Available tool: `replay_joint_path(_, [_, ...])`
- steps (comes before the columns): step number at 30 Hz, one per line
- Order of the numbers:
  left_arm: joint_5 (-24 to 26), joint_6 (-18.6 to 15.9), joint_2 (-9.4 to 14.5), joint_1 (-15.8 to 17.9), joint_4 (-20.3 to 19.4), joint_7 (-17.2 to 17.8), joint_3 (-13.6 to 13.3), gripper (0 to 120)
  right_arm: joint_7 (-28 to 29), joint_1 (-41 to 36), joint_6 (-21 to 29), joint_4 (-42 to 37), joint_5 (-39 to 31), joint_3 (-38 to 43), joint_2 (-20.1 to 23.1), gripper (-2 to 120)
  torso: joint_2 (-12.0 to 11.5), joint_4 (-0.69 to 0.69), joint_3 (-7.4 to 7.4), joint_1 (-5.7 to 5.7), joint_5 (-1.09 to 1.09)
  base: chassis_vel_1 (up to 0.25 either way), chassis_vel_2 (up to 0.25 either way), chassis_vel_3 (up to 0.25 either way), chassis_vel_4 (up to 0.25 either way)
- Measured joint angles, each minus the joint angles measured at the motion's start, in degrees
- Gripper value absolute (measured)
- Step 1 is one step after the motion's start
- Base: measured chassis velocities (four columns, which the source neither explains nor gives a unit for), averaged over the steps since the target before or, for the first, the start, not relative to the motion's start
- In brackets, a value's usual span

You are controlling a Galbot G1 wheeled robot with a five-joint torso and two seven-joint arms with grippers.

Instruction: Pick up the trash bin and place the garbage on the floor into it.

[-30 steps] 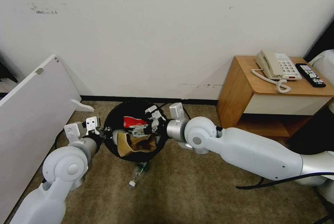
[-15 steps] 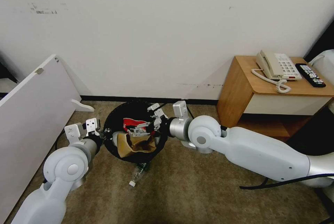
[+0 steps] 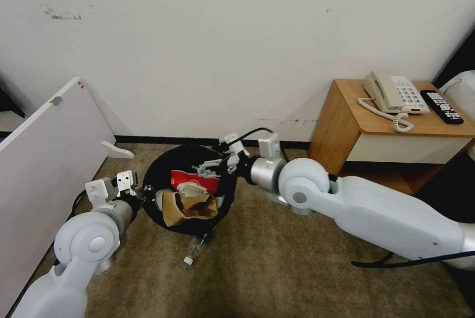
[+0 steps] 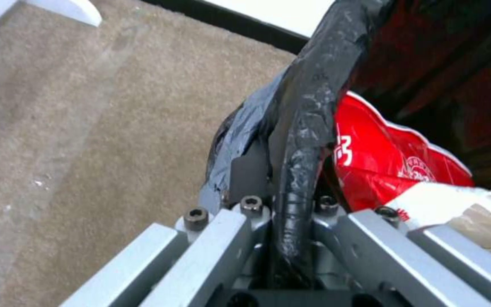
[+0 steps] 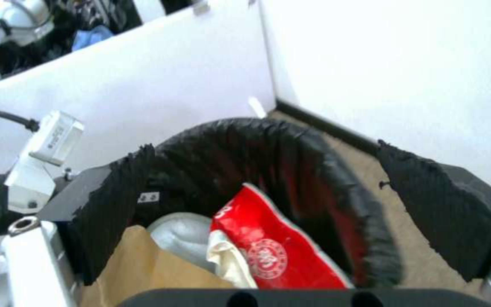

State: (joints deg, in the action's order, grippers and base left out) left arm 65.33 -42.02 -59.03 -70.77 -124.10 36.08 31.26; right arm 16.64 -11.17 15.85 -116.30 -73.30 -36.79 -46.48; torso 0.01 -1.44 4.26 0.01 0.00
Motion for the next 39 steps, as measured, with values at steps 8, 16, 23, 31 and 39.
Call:
replay_joint_path(8, [-1.0,0.7,1.0,0.1,0.5,-1.2,1.4,1,6.7,-3.6,-5.8,-7.6,0.9,3.9,4.8,100,0.0,0.0,0.0,0.0,-0.01,0.0,0.0,0.0,0.0])
replay_joint_path(16, [-3.6,1.6,0.8,-2.1,-0.9,-2.8,3.9,1,11.3,-13.1,-10.1,-10.1,3.8,13.7,8.7,100,0.0,0.0,0.0,0.0,0.0,0.0,0.0,0.0,0.0])
replay_joint_path(23, [-4.7,1.6,0.5,-6.9,-5.0,-3.6,7.1,1,9.9,-21.2,-11.2,-10.0,11.1,22.7,9.9,100,0.0,0.01,-0.01,0.0,0.0,0.0,0.0,0.0,0.0])
replay_joint_path(31, [-8.8,2.5,0.2,-12.7,-8.5,-6.0,12.6,1,5.0,-32.3,-11.0,-10.1,20.5,33.4,9.4,100,0.0,0.01,-0.01,0.0,0.0,0.0,0.0,0.0,0.0])
replay_joint_path(39, [-12.1,3.1,-0.5,-14.9,-9.5,-7.6,14.7,1,2.6,-39.5,-9.5,-9.1,25.7,38.9,5.2,100,0.0,0.01,0.0,0.0,0.0,0.0,0.0,0.0,0.0])
